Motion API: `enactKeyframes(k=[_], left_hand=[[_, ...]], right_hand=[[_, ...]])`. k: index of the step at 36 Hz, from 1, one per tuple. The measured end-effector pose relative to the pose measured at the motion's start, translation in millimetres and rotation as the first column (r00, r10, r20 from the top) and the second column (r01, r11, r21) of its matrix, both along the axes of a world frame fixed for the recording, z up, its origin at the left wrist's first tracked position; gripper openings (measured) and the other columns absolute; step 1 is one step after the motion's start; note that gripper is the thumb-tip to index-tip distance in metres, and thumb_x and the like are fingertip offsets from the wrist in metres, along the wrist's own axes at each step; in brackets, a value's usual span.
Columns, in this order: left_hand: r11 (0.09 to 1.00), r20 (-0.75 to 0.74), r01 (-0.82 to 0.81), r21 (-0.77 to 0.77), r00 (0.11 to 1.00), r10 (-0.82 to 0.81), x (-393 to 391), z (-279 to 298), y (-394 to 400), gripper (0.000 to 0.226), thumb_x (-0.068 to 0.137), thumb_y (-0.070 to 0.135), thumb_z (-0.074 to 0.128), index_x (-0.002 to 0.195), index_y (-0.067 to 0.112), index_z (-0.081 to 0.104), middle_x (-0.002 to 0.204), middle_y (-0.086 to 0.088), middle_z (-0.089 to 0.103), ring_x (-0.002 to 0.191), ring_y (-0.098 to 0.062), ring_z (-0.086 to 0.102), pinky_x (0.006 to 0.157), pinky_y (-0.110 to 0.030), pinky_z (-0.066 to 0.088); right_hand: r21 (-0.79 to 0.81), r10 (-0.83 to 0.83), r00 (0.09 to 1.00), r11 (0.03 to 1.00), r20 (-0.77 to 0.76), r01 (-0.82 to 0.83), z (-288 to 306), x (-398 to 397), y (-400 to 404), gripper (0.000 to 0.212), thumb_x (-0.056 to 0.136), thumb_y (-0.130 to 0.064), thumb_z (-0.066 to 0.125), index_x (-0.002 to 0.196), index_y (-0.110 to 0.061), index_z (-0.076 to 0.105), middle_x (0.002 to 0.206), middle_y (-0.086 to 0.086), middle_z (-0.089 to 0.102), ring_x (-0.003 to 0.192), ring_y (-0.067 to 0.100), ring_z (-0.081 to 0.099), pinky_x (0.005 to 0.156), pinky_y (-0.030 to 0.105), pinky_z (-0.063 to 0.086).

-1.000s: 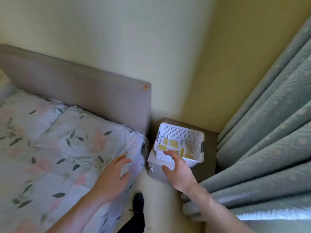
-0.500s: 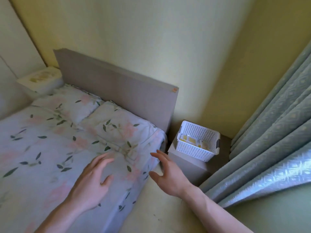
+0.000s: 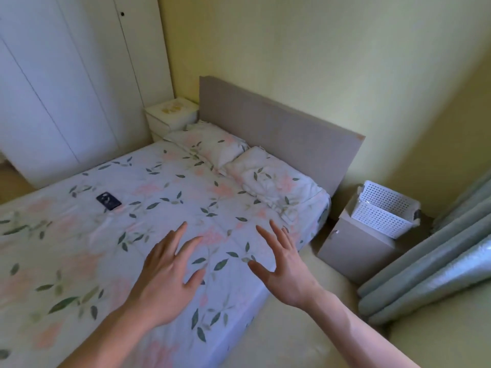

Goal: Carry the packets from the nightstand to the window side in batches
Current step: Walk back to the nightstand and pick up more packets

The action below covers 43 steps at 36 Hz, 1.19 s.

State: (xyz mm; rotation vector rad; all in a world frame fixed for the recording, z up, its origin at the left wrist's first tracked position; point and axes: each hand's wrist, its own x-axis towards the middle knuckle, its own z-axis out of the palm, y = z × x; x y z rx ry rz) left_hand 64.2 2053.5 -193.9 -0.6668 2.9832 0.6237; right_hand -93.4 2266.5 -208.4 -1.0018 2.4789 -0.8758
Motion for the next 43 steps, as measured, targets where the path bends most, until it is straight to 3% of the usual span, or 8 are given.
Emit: enactKeyframes(k=[3, 7, 13, 18, 24, 34, 43], left_hand=[[0.999, -0.001, 0.017, -0.032, 1.0, -0.017, 29, 12, -35, 0.066, 0.1, 0.061, 0.032, 0.157, 0.044, 0.003, 0.158, 0.02, -0.034, 0.152, -0.012, -0.02, 0.125, -0.038, -0.001], [0.997, 0.015, -0.002, -0.073, 1.0, 0.003, 71, 11, -93, 0.066, 0.101, 0.06, 0.028, 0.157, 0.042, -0.002, 0.158, 0.017, -0.037, 0.151, -0.014, -0.024, 0.126, -0.04, -0.002], [0.99, 0.075, -0.076, -0.117, 0.994, 0.085, 168, -6, -182, 0.066, 0.102, 0.058, 0.029, 0.158, 0.042, -0.004, 0.158, 0.016, -0.037, 0.151, -0.015, -0.026, 0.126, -0.042, -0.005], [0.982, 0.064, -0.144, -0.123, 0.986, 0.153, 248, -8, -242, 0.065, 0.102, 0.058, 0.029, 0.157, 0.043, 0.0, 0.159, 0.016, -0.035, 0.152, -0.017, -0.024, 0.126, -0.044, -0.005], [0.988, 0.039, -0.103, -0.113, 0.993, 0.108, 314, -5, -304, 0.066, 0.101, 0.059, 0.031, 0.158, 0.043, 0.0, 0.157, 0.017, -0.038, 0.15, -0.015, -0.028, 0.125, -0.043, -0.008], [0.994, 0.022, 0.101, -0.049, 0.995, -0.1, 439, -24, -381, 0.065, 0.102, 0.056, 0.035, 0.158, 0.041, 0.006, 0.161, 0.015, -0.03, 0.152, -0.018, -0.023, 0.125, -0.045, -0.006], [0.983, 0.016, 0.16, -0.09, 0.987, -0.16, 547, 11, -465, 0.067, 0.102, 0.056, 0.034, 0.158, 0.038, 0.003, 0.161, 0.015, -0.031, 0.151, -0.017, -0.026, 0.126, -0.046, -0.005]], right_hand=[[0.028, 0.006, 0.999, 1.0, -0.053, -0.005, 11, 34, -31, 0.077, 0.096, -0.062, 0.051, 0.157, -0.05, 0.006, 0.163, -0.025, -0.018, 0.152, 0.01, -0.023, 0.124, 0.041, 0.002], [0.036, 0.029, 0.994, 0.999, -0.105, -0.026, 1, 73, -95, 0.077, 0.096, -0.065, 0.049, 0.157, -0.05, 0.004, 0.163, -0.025, -0.019, 0.153, 0.012, -0.022, 0.125, 0.045, 0.004], [0.022, 0.103, 0.991, 0.995, -0.09, -0.101, -34, 153, -220, 0.078, 0.096, -0.063, 0.049, 0.159, -0.045, 0.007, 0.167, -0.016, -0.016, 0.154, 0.019, -0.02, 0.126, 0.051, 0.007], [-0.019, 0.172, 0.983, 0.985, -0.062, -0.173, -26, 230, -301, 0.077, 0.096, -0.063, 0.048, 0.159, -0.044, 0.008, 0.167, -0.017, -0.016, 0.154, 0.018, -0.02, 0.127, 0.047, 0.003], [-0.057, 0.101, 0.991, 0.993, -0.087, -0.106, -9, 301, -356, 0.074, 0.096, -0.068, 0.041, 0.158, -0.046, 0.007, 0.166, -0.021, -0.015, 0.154, 0.016, -0.019, 0.127, 0.047, 0.006], [0.024, -0.111, 0.983, 0.993, -0.147, 0.116, -18, 479, -390, 0.073, 0.097, -0.066, 0.041, 0.158, -0.046, 0.005, 0.167, -0.018, -0.016, 0.154, 0.017, -0.021, 0.127, 0.049, 0.001], [0.031, -0.157, 0.973, 0.986, -0.168, 0.164, 12, 590, -457, 0.074, 0.097, -0.067, 0.039, 0.158, -0.046, 0.003, 0.166, -0.019, -0.019, 0.153, 0.016, -0.023, 0.127, 0.05, 0.001]])
